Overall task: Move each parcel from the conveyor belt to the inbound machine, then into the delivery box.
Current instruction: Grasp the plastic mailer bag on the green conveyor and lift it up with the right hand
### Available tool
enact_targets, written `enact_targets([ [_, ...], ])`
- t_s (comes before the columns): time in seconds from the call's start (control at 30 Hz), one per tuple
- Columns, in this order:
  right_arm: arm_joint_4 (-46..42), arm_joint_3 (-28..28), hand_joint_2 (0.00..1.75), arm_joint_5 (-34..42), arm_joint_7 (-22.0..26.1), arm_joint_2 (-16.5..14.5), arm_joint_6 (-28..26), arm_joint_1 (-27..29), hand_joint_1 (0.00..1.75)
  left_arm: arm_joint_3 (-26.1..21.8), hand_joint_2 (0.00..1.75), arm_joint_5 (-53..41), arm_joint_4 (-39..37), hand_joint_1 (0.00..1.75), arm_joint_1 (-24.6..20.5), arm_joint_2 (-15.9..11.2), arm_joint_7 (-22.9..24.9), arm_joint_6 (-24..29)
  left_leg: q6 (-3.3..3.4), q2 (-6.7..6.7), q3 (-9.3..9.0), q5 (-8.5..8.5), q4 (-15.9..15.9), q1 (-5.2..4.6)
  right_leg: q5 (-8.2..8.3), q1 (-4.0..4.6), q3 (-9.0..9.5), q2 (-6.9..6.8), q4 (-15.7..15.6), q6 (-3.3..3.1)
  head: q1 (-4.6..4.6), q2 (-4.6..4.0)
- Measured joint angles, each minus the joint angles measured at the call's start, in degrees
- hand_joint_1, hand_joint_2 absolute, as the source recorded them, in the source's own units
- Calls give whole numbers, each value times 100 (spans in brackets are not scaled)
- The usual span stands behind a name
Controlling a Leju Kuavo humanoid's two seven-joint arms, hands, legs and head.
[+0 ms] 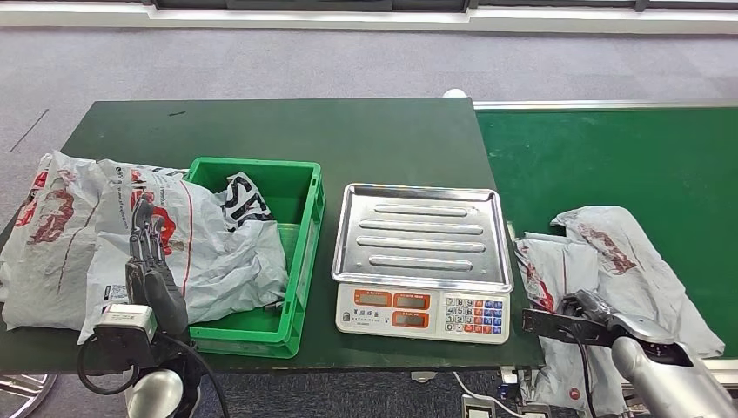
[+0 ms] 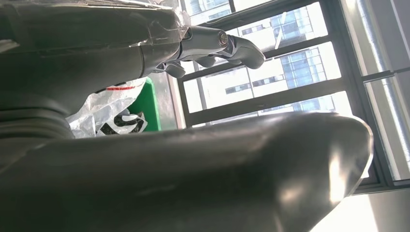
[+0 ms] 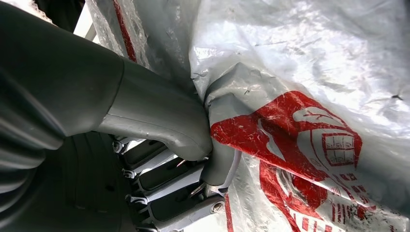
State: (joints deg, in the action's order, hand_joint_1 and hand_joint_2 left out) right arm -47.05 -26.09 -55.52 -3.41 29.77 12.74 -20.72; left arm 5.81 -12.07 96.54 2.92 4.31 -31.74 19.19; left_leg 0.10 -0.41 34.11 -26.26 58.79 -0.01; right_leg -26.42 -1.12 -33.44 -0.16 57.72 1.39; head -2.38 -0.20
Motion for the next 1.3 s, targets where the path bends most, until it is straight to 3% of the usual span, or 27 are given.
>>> enact_targets([
  [0.27, -19, 1, 175, -2, -4, 2, -8, 25, 175, 0, 0, -2, 0, 0, 0, 0, 0, 0, 0, 0, 0, 0, 0, 0, 0, 0, 0, 0, 0, 0, 0, 0],
  [0.4, -146, 3, 175, -110, -61, -15, -262, 166, 175, 0, 0, -31, 25, 0, 31, 0, 0, 0, 0, -2, 3, 0, -1, 1, 0, 1, 2, -2, 0, 0, 0, 0],
  [0.5, -350, 38, 175, -453, -180, -124, -918, 255, 175, -1, 0, -47, 126, 0, 155, 2, -38, 3, -2, 7, 7, -1, -4, 1, 0, 1, -4, 6, 1, 0, 0, 0],
  [0.57, -563, 151, 175, -850, -296, -278, -1700, 296, 175, -3, 0, -51, 203, 0, 248, 12, -98, 4, -2, 14, 7, -1, -5, 1, 0, 1, -9, 13, 1, -1, -1, 0],
  [0.67, -1370, 663, 175, -1584, -438, -642, -3054, 470, 175, -15, 0, -54, 291, 0, 328, 38, -194, 4, -5, 15, 8, 1, -6, 4, 1, 5, -15, 15, 2, -3, -1, 0],
  [0.73, -2091, 1063, 175, -1779, -388, -888, -3407, 609, 175, -17, 0, -55, 305, 0, 332, 51, -235, 7, -8, 10, 4, 2, -6, 9, 0, 9, -15, 9, 2, -6, 1, 0],
  [0.93, -3600, 1910, 175, -1769, 36, -1353, -3919, 1140, 175, -20, 0, -44, 275, 0, 317, 63, -316, 21, -10, -23, 9, 3, -6, 14, -9, 12, -5, -29, 2, -11, 0, 0],
  [1.3, -4405, 2458, 175, -1396, 324, -1620, -4087, 1536, 175, -20, 0, -44, 262, 0, 281, 64, -338, 57, -7, -12, 10, 1, -2, 8, -7, 7, -9, -18, 0, -9, 0, 0],
])
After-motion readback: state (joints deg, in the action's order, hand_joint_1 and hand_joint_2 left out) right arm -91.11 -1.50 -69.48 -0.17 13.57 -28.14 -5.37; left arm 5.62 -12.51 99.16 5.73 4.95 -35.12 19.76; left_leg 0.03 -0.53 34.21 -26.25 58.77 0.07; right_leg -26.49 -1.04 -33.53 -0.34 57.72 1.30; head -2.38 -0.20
